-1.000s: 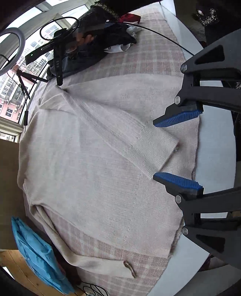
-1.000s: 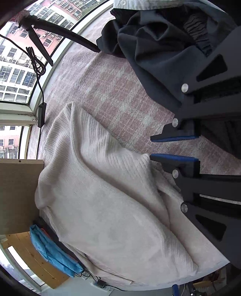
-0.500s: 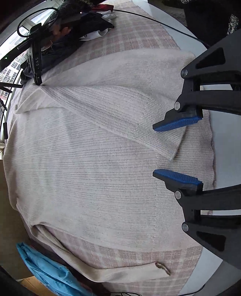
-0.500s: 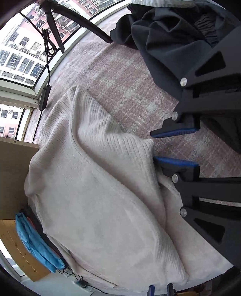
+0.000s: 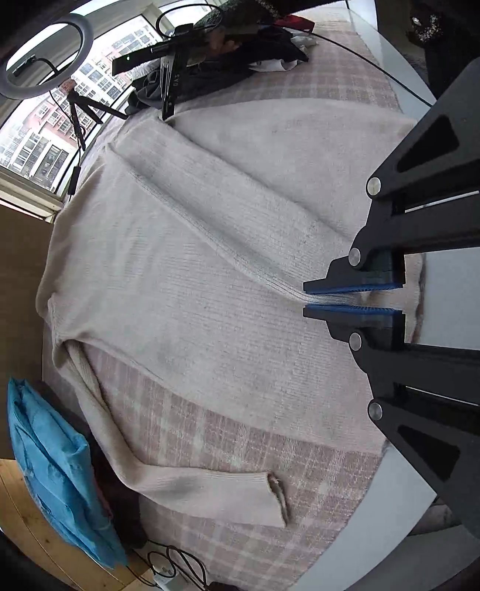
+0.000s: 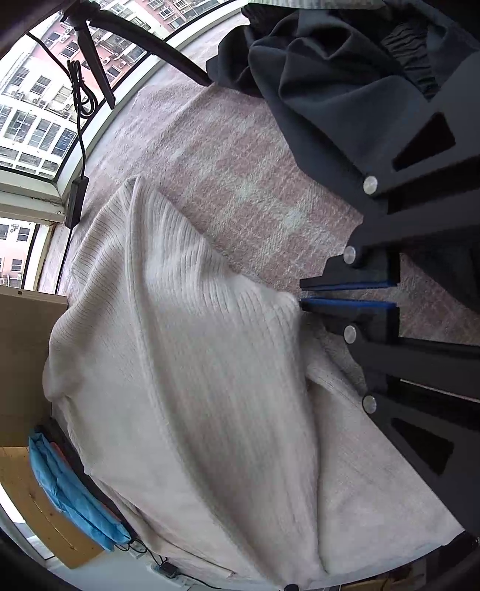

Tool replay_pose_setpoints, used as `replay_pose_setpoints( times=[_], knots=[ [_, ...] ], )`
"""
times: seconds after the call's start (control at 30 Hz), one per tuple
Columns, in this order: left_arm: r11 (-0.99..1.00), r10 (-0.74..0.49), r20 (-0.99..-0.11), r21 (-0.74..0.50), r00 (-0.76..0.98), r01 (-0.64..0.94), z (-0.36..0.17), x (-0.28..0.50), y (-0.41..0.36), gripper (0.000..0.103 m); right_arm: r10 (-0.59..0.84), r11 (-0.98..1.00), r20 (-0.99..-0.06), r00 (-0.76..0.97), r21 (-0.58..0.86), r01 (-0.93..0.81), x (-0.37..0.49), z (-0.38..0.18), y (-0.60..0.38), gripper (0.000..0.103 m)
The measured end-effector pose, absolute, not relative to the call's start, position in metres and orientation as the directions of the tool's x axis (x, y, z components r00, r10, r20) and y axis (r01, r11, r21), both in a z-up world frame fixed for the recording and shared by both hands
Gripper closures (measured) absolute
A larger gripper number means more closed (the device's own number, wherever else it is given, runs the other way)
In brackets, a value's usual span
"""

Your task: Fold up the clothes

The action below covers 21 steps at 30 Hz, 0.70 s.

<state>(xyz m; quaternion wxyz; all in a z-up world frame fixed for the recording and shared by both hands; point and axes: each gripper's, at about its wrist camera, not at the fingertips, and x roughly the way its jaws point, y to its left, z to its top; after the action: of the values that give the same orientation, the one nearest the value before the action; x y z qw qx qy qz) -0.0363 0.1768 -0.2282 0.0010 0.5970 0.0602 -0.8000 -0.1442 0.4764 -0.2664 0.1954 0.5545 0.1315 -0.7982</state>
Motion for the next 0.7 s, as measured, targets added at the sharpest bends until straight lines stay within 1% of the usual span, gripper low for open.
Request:
replay_pose_setpoints(
  times=[0.07,0.1,0.13,0.17,0.2,0.23,0.27,0.3,0.33,0.4,0.47,0.53,0.6,0.63,0.67,0.7],
  knots=[
    [-0.996,0.014,-0.965,-0.035,-0.261,0.076,-0.234,-0.032,0.176,0.085,-0.154,-0.884,-0.936,-0.317,-0.013,0.467,-0.142,-0.264,0.475,0.099],
    [-0.997,0.021,-0.96,-0.039,-0.278,0.06,-0.231,-0.029,0.179,0.084,-0.145,-0.883,-0.933,-0.328,-0.028,0.468,-0.14,-0.262,0.475,0.098],
    [-0.998,0.056,-0.954,-0.064,-0.294,0.018,-0.227,-0.025,0.188,0.082,-0.145,-0.882,-0.93,-0.338,-0.033,0.47,-0.138,-0.259,0.474,0.098],
    [-0.995,0.096,-0.946,-0.092,-0.309,-0.029,-0.223,-0.021,0.197,0.078,-0.163,-0.88,-0.923,-0.35,-0.024,0.475,-0.136,-0.255,0.474,0.098],
    [-0.992,0.111,-0.943,-0.088,-0.313,-0.088,-0.222,-0.017,0.209,0.076,-0.188,-0.874,-0.915,-0.358,-0.01,0.485,-0.133,-0.25,0.473,0.096],
    [-0.986,0.12,-0.942,-0.075,-0.314,-0.15,-0.222,-0.014,0.222,0.069,-0.208,-0.868,-0.909,-0.362,0.002,0.496,-0.131,-0.247,0.471,0.094],
    [-0.981,0.096,-0.948,-0.039,-0.303,-0.189,-0.227,-0.015,0.233,0.063,-0.219,-0.862,-0.905,-0.364,0.005,0.507,-0.129,-0.245,0.469,0.084],
    [-0.975,0.063,-0.955,0.003,-0.29,-0.223,-0.233,-0.016,0.243,0.063,-0.227,-0.858,-0.903,-0.365,0.008,0.514,-0.125,-0.243,0.466,0.071],
    [-0.965,0.03,-0.96,0.044,-0.279,-0.257,-0.239,-0.018,0.253,0.063,-0.225,-0.855,-0.902,-0.369,0.002,0.518,-0.125,-0.244,0.462,0.066],
    [-0.961,0.006,-0.961,0.07,-0.278,-0.266,-0.245,-0.022,0.257,0.062,-0.217,-0.855,-0.901,-0.376,-0.011,0.519,-0.126,-0.246,0.456,0.065],
    [-0.964,0.016,-0.959,0.061,-0.284,-0.26,-0.245,-0.028,0.254,0.063,-0.204,-0.862,-0.903,-0.377,-0.017,0.506,-0.132,-0.249,0.451,0.065],
    [-0.964,0.027,-0.959,0.05,-0.283,-0.263,-0.245,-0.032,0.25,0.067,-0.197,-0.869,-0.906,-0.374,-0.016,0.495,-0.14,-0.255,0.45,0.065],
    [-0.961,0.027,-0.959,0.053,-0.282,-0.271,-0.244,-0.035,0.247,0.083,-0.162,-0.863,-0.917,-0.363,-0.046,0.503,-0.143,-0.265,0.447,0.065],
    [-0.96,0.026,-0.959,0.055,-0.282,-0.275,-0.243,-0.037,0.245,0.093,-0.167,-0.86,-0.918,-0.36,-0.043,0.509,-0.144,-0.267,0.448,0.066],
    [-0.962,0.042,-0.962,0.034,-0.271,-0.269,-0.242,-0.039,0.241,0.096,-0.183,-0.86,-0.918,-0.352,-0.024,0.509,-0.144,-0.266,0.451,0.069],
    [-0.964,0.064,-0.961,0.01,-0.268,-0.266,-0.236,-0.038,0.239,0.097,-0.195,-0.863,-0.919,-0.343,-0.006,0.506,-0.145,-0.265,0.455,0.08]
  ],
)
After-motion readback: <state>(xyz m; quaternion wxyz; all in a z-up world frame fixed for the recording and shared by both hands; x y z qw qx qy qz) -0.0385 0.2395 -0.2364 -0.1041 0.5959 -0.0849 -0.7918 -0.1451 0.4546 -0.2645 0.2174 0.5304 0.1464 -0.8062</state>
